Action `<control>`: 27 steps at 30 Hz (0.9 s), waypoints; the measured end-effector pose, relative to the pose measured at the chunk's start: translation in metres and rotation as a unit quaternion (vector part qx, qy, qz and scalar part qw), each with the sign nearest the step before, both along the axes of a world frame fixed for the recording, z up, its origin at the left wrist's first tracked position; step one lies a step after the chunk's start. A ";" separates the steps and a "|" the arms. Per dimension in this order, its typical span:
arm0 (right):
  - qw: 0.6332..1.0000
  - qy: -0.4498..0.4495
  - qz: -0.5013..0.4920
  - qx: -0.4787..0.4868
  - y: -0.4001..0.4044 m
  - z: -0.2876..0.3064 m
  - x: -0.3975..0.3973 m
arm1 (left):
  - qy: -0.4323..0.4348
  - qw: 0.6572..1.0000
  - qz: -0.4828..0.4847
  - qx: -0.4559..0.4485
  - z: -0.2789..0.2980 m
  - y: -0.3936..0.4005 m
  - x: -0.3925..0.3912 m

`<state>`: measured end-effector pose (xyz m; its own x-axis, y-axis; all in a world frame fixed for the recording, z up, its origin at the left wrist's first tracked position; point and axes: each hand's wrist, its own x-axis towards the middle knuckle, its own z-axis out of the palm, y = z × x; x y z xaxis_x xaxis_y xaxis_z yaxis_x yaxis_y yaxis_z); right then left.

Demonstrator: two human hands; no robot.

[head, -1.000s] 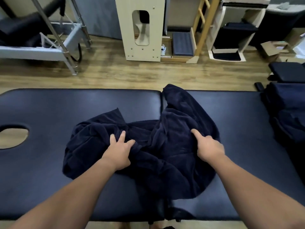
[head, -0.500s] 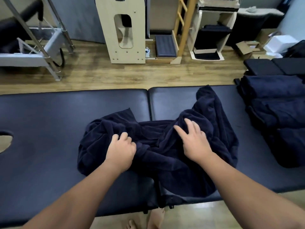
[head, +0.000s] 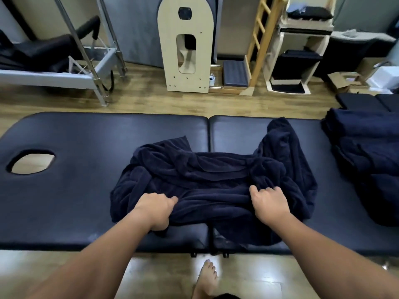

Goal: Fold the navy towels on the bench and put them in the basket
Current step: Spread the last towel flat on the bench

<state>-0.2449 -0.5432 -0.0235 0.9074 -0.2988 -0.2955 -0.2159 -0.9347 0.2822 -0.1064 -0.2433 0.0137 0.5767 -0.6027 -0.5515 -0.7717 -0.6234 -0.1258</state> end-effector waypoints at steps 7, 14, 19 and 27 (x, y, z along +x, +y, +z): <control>0.996 0.003 -0.090 0.011 0.025 -0.002 -0.075 | 0.076 0.996 0.038 -0.022 -0.016 0.038 -0.066; 0.986 0.052 -0.154 0.040 0.068 0.005 -0.152 | 0.129 0.990 0.058 -0.022 -0.039 0.073 -0.142; 0.969 0.160 -0.170 0.079 0.086 0.001 -0.207 | 0.189 0.980 0.060 0.004 -0.045 0.083 -0.154; 0.959 0.116 -0.207 0.157 0.083 0.006 -0.194 | 0.089 0.994 0.022 -0.055 -0.028 0.059 -0.123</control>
<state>-0.4387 -0.4606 -0.0171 0.6286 -0.4823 -0.6101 -0.5525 -0.8290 0.0861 -0.2291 -0.1840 -0.0146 0.5037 -0.6413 -0.5788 -0.7471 -0.6598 0.0809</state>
